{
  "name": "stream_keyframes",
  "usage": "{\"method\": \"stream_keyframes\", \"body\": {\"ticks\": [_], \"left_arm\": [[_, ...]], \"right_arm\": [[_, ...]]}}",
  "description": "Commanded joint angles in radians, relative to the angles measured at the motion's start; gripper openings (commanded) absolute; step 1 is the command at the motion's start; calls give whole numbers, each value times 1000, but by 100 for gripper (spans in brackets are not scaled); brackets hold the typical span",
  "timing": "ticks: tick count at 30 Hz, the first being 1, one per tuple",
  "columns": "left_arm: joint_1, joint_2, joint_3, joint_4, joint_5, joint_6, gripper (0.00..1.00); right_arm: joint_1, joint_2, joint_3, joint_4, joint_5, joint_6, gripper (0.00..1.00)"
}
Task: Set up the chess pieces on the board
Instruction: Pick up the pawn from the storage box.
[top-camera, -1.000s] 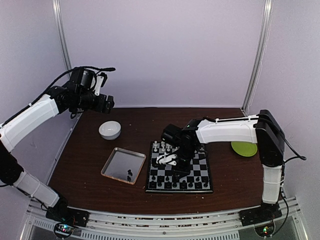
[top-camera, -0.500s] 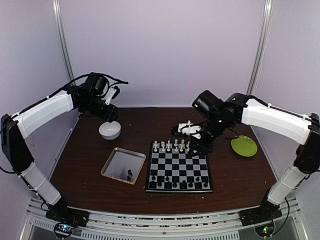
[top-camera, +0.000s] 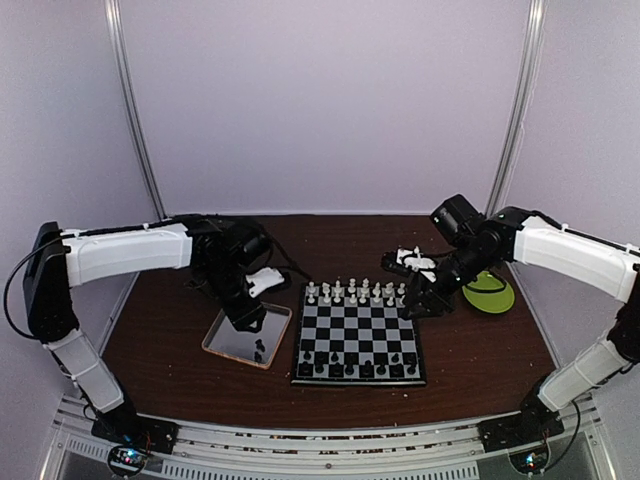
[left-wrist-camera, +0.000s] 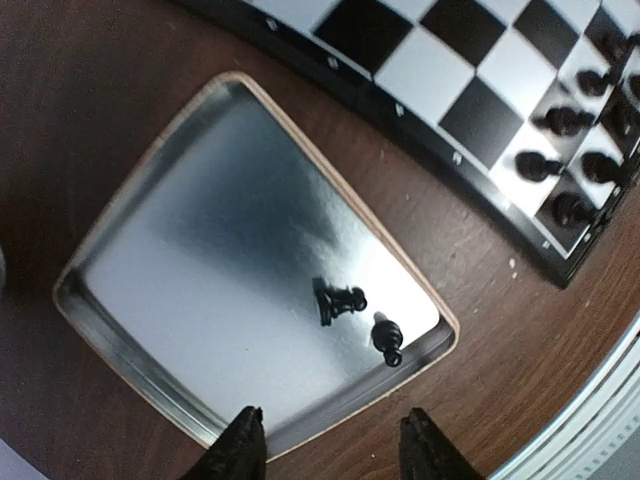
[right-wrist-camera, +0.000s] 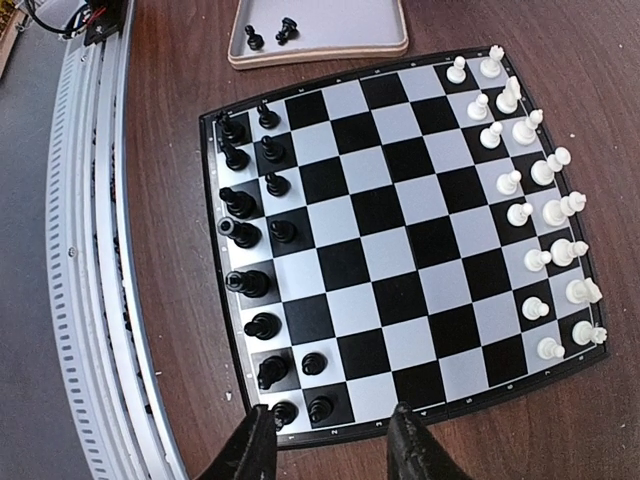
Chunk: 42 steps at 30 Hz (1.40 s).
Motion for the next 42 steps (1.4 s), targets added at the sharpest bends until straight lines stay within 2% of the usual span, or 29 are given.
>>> {"method": "stream_keyframes", "body": {"ticks": [1, 5, 11, 22, 42], "left_arm": [[-10, 47, -48, -40, 0, 101, 53], [-11, 103, -12, -45, 34, 147, 54], [-12, 140, -9, 32, -83, 229, 47], [-11, 193, 19, 102, -9, 413, 39], [-11, 243, -17, 117, 21, 456, 40]], "right_arm": [[-2, -46, -17, 32, -67, -27, 38], [-3, -52, -17, 20, -85, -34, 38], [-6, -76, -26, 18, -78, -44, 38], [-18, -76, -26, 5, -88, -55, 38], [-38, -64, -20, -12, -91, -61, 38]]}}
